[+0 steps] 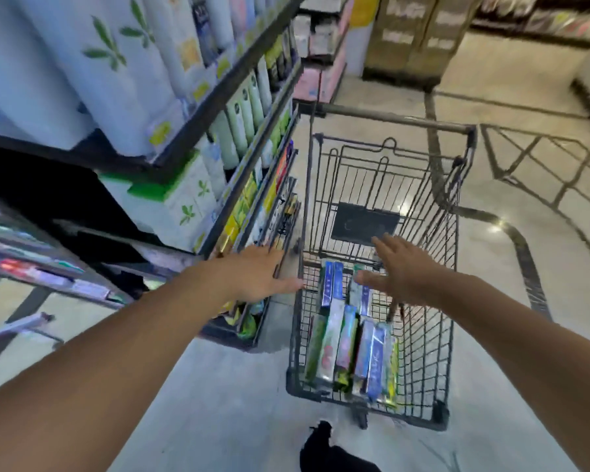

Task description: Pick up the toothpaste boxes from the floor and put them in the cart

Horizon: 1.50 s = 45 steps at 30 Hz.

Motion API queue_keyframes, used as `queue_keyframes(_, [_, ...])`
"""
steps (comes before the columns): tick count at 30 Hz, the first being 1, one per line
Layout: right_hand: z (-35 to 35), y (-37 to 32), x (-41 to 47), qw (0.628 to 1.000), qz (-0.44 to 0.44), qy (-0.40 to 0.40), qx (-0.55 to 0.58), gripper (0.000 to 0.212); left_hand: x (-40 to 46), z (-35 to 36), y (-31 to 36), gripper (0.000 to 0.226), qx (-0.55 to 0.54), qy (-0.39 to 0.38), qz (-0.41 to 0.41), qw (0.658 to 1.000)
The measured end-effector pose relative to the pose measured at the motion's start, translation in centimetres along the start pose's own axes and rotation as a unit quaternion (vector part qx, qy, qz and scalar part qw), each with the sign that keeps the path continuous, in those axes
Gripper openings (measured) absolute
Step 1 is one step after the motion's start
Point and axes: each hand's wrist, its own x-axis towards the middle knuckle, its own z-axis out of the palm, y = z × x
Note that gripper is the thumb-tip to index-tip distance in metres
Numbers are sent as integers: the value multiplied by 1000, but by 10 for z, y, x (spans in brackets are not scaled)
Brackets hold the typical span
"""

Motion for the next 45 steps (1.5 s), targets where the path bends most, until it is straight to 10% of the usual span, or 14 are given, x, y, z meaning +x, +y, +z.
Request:
queue_keyframes(6, [26,-156,-38,996,-79,-8,-30,104,-139,71,-111,112,-45,65,-65,995])
queue_keyframes(11, [45,-316,-59,977,-190,-23,-89,142,-295,154,-208,92,-117,85,-206,968])
queue_keyframes(21, [58,-569,-77,911,-387,1,-143,117,-509,259,-323,80,-193,184,-388,882])
queue_keyframes(32, [67,-760,4,878,-449,-57,-153,94,-541,282,-474,93,-251,112,-502,820])
queue_keyframes(45, [24,-921,138,904,-383,-55,-184,94,-508,236,-682,95,-250,83,-459,848])
